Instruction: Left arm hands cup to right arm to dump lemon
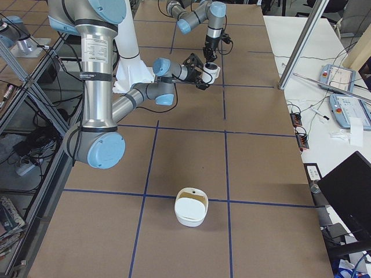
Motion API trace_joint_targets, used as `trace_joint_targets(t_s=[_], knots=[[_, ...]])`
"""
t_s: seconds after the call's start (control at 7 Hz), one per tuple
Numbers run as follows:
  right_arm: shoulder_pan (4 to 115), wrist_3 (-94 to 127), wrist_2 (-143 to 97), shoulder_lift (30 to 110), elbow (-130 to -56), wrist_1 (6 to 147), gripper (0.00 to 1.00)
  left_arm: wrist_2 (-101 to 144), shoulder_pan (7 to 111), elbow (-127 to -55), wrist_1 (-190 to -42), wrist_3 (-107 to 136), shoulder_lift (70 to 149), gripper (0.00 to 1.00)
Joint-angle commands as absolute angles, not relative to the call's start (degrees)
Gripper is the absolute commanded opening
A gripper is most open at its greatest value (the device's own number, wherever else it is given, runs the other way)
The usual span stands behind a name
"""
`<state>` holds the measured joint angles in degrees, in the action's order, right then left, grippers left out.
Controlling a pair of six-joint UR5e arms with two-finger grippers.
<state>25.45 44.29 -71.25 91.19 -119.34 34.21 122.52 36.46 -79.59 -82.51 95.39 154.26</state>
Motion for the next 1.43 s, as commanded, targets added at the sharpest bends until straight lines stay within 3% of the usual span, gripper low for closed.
trace_joint_targets(t_s=[0.0, 0.29, 1.29], knots=[[12.44, 43.86, -50.7, 86.61, -115.78, 34.28, 0.99, 122.61, 36.39, -78.31, -82.44, 96.77, 156.27, 0.0], [6.87, 43.24, -43.6, 85.17, -113.04, 34.19, 0.99, 122.69, 36.39, -78.48, -82.35, 97.82, 156.97, 0.0], [6.42, 41.75, -40.43, 82.62, -111.36, 34.1, 0.99, 123.75, 34.28, -82.09, -82.0, 100.55, 155.92, 0.0]])
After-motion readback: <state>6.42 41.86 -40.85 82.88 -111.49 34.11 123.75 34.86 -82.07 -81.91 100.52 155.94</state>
